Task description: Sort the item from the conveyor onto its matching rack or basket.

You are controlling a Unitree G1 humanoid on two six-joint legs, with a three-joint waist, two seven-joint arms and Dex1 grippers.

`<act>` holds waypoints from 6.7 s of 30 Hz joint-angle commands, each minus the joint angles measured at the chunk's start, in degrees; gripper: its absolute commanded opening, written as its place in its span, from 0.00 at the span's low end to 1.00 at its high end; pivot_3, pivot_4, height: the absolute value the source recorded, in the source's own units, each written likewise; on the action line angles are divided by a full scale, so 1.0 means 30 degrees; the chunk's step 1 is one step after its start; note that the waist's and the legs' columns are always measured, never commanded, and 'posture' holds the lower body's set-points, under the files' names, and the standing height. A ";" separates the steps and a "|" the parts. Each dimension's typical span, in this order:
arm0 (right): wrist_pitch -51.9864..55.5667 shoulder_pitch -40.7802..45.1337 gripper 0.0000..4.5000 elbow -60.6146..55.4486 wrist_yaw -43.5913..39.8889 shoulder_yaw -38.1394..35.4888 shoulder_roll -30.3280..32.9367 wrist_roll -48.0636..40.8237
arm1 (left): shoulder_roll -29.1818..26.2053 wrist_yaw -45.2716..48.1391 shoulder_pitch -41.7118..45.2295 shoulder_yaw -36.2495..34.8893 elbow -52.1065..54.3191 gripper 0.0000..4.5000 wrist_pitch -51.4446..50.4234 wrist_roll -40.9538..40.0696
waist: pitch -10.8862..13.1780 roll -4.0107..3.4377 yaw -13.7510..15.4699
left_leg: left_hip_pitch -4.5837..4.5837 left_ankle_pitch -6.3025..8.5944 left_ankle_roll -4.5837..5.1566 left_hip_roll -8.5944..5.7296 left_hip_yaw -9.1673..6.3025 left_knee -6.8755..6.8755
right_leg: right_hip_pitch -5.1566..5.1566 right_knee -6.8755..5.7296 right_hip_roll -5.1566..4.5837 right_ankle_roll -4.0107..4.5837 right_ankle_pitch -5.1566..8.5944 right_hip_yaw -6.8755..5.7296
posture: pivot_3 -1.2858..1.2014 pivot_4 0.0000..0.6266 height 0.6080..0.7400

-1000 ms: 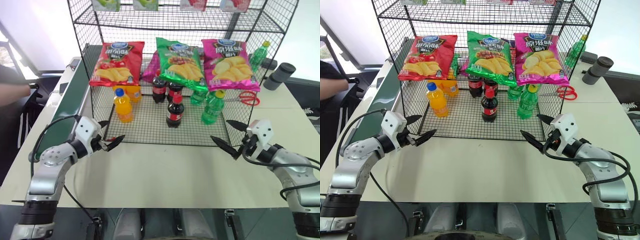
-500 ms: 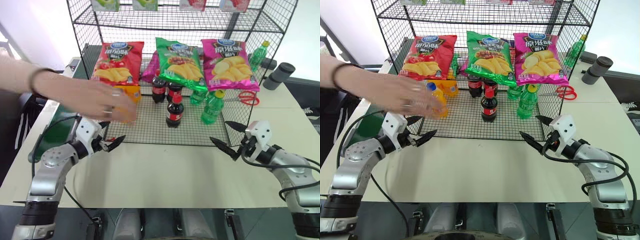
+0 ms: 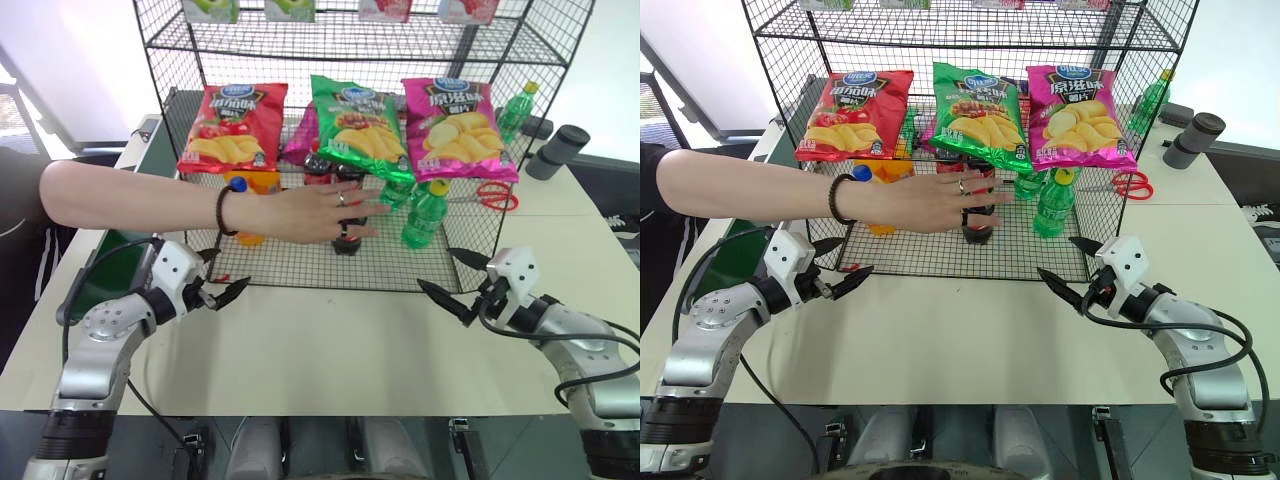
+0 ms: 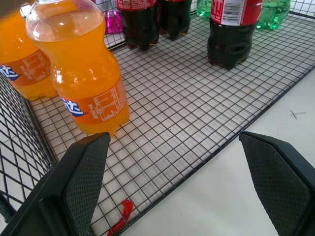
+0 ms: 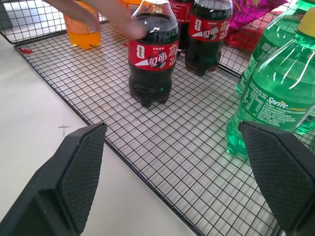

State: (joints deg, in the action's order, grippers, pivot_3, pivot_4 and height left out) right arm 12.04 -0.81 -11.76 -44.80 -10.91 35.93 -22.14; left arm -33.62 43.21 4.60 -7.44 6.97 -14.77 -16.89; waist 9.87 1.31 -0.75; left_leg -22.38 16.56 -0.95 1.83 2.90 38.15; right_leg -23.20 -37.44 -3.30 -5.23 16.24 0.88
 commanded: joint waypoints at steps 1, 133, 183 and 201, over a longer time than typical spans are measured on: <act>-0.0314 0.0545 0.99 -0.0396 0.0214 -0.0048 -0.0175 0.0018 | -0.0034 -0.0223 0.0099 -0.0193 0.0595 1.00 0.0118 -0.0076 | 0.0000 0.0000 -0.0002 | 0.0000 0.0000 0.0000 0.0000 0.0001 0.0000 | -0.0002 -0.0001 0.0000 0.0000 0.0000 0.0001 | 0.52 0.24 1.00; 0.0806 0.3337 0.99 -0.3201 0.0527 0.7033 -0.4326 0.0535 | 0.2373 -1.0059 0.2414 -0.7323 -0.7967 1.00 0.4502 -0.0950 | -0.0028 0.0057 -0.0021 | 0.0026 -0.0008 -0.0019 -0.0019 -0.0051 0.0010 | -0.0022 -0.0067 -0.0053 0.0012 -0.0005 0.0009 | 0.52 0.24 1.00; 0.4523 0.4635 1.00 -0.4222 -0.0770 0.5900 -0.3868 -0.3705 | -0.2902 0.0106 -0.1455 -0.3547 0.5277 0.70 -0.4654 -0.8359 | 0.0001 0.0088 -0.0112 | -0.0056 0.0003 -0.0044 -0.0031 -0.0063 -0.0121 | -0.0074 0.0120 -0.0154 0.0103 0.0028 -0.0027 | 0.52 0.24 1.00; 0.6523 0.5865 1.00 -0.5698 0.1283 0.5988 -0.4914 -0.5107 | 0.1487 0.4018 0.5095 0.6070 0.2621 0.70 -0.1454 -0.3169 | 0.0014 0.0053 -0.0012 | -0.0111 0.0000 -0.0005 -0.0047 -0.0045 -0.0072 | -0.0098 0.0104 -0.0083 0.0028 -0.0011 -0.0036 | 0.52 0.24 1.00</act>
State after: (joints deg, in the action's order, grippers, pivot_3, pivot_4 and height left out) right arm 32.03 16.36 -26.71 -41.06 7.06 21.51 -36.84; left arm -29.47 53.80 18.31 10.62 13.88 -21.72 -26.62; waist 9.91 1.47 -0.78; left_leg -22.72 16.56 -0.96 1.69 2.76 37.96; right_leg -23.48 -37.15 -3.53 -5.15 16.21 0.77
